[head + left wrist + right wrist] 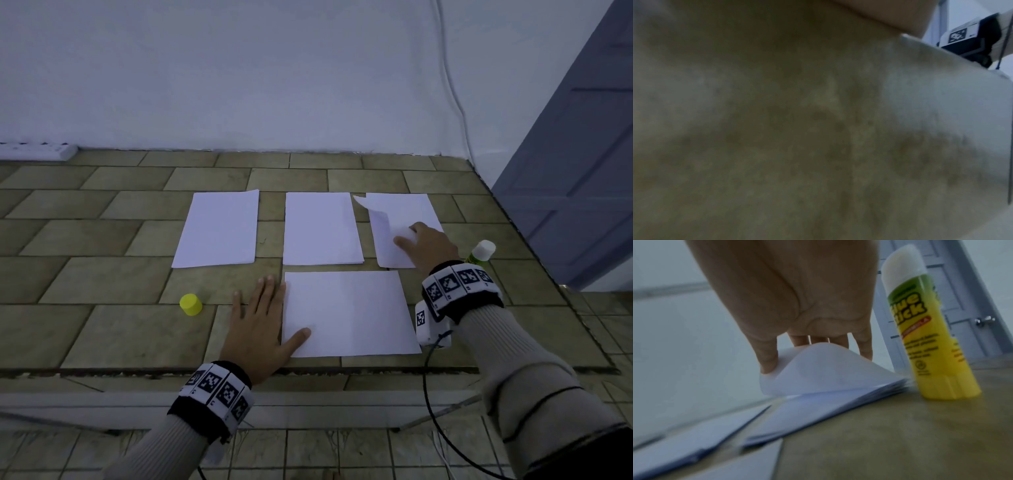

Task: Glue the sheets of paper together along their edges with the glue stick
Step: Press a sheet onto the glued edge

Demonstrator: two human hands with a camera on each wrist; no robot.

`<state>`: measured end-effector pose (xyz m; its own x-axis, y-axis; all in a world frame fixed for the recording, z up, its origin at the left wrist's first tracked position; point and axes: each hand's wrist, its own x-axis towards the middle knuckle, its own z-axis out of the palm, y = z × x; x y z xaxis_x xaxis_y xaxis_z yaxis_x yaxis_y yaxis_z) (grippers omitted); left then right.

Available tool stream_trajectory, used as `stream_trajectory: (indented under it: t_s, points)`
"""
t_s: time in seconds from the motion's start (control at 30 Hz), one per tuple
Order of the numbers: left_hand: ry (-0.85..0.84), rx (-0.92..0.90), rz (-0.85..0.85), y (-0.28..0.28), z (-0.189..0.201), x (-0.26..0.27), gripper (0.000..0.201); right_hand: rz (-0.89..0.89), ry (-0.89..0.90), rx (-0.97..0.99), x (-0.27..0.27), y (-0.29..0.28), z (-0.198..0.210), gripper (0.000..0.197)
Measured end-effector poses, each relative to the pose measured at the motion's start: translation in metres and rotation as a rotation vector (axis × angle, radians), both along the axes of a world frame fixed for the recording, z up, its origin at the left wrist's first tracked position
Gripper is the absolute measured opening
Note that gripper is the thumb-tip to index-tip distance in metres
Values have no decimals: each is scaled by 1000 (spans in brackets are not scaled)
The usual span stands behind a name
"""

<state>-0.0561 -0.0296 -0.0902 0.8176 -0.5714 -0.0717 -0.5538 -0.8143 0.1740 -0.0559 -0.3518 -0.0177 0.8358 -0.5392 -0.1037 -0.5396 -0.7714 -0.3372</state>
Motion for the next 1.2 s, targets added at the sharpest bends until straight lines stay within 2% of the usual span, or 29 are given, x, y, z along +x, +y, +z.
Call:
stream_trajectory:
  t_s: [0.13, 0.23, 0.3, 0.4, 0.47, 0.53, 0.63, 0.7, 0.9, 1.0, 1.1, 1.2]
  points:
    - [118, -196, 105, 0, 5, 5, 117, 141, -262, 229, -22, 13, 19, 50]
    - [173, -529, 221, -2, 23, 8, 97, 277, -371, 326, -44, 25, 25, 46]
    - [246, -725, 265, -4, 39, 9, 79, 365, -344, 340, -58, 28, 21, 47]
    - [490, -1047, 314, -8, 57, 16, 56, 489, -238, 333, -74, 29, 7, 51]
    - [625, -1144, 370, -13, 61, 22, 34, 529, -233, 337, -81, 30, -1, 52]
    - [653, -1073, 336, -16, 62, 20, 25, 543, -228, 358, -86, 31, -9, 53]
    - [676, -933, 255, -11, 48, 23, 44, 538, -194, 359, -89, 31, -15, 53]
    - [695, -874, 231, -6, 41, 24, 42, 521, -168, 385, -92, 31, -13, 56]
    - [680, -887, 247, -3, 38, 22, 38, 441, -167, 643, -97, 18, 1, 73]
    - [674, -888, 242, -3, 36, 23, 38, 369, -115, 689, -94, 8, 2, 60]
    - [684, -892, 224, -6, 36, 20, 37, 297, -122, 578, -92, 5, -1, 37]
    - [676, -872, 211, -8, 37, 17, 37, 288, -154, 517, -93, 11, -7, 29]
